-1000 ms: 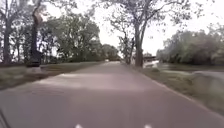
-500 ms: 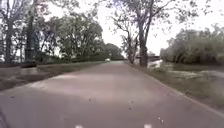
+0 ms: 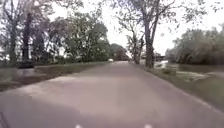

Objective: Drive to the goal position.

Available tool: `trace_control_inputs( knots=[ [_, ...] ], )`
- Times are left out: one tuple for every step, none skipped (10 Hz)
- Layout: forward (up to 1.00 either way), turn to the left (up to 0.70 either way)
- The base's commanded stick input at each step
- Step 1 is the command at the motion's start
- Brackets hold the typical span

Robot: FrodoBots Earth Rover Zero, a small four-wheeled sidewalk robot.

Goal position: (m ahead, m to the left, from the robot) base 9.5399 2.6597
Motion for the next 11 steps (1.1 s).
trace_control_inputs(
  knots=[
    [1.0, 0.0],
    [1.0, 0.0],
    [1.0, 0.14],
    [1.0, 0.27],
    [1.0, 0.02],
    [1.0, -0.27],
    [1.0, -0.27],
    [1.0, -0.27],
    [1.0, -0.1],
    [1.0, 0.24],
    [1.0, 0.27]
  ],
)
